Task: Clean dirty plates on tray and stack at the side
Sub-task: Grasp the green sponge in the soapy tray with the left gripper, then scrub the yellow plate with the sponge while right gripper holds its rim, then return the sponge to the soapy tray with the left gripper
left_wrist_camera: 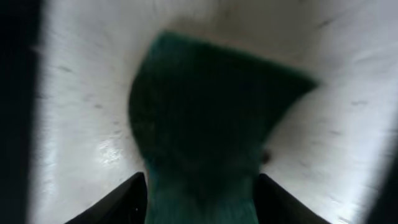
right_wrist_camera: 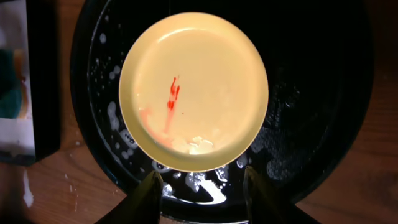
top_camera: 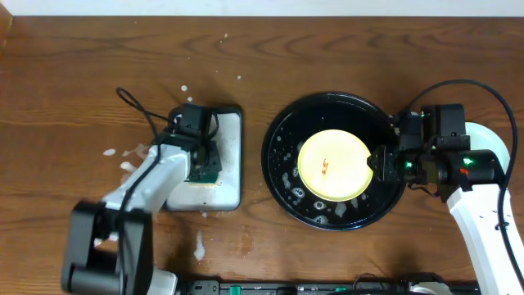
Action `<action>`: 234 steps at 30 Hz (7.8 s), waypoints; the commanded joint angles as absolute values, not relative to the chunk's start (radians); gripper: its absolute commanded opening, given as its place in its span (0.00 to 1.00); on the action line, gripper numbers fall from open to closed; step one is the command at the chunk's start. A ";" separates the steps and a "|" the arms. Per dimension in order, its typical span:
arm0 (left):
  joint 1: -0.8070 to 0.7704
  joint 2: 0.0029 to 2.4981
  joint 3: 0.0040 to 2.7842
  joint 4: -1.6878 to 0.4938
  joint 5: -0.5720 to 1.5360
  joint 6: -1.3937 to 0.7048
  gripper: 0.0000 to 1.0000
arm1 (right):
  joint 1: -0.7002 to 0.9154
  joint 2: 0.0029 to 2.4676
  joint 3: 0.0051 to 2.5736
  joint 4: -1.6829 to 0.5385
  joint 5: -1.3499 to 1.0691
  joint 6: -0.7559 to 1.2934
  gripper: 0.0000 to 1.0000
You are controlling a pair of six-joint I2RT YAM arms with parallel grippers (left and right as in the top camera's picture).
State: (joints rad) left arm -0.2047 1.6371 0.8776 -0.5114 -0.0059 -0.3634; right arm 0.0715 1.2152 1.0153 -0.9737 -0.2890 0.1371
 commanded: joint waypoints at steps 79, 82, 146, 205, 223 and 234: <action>-0.782 2.058 1.318 -0.679 -0.318 -0.577 0.07 | 0.016 1.833 1.016 -0.768 -0.284 0.092 0.01; -0.782 2.058 1.320 -0.683 -0.333 -0.573 0.07 | 0.016 1.833 1.016 -0.772 -0.276 0.092 0.01; -0.846 2.183 1.419 -0.369 0.445 -0.658 0.07 | 0.041 1.833 1.016 -0.797 -0.262 0.092 0.01; -0.291 1.742 1.350 -1.102 -0.097 -0.403 0.09 | 0.367 1.214 1.029 -0.895 0.347 0.187 0.01; -0.262 1.457 1.348 -1.117 -0.059 -0.340 0.55 | 0.888 1.140 1.029 -0.913 1.007 0.094 0.01; -0.262 1.301 1.348 -1.170 0.015 -0.340 0.71 | 1.047 1.145 1.029 -0.910 1.216 0.017 0.01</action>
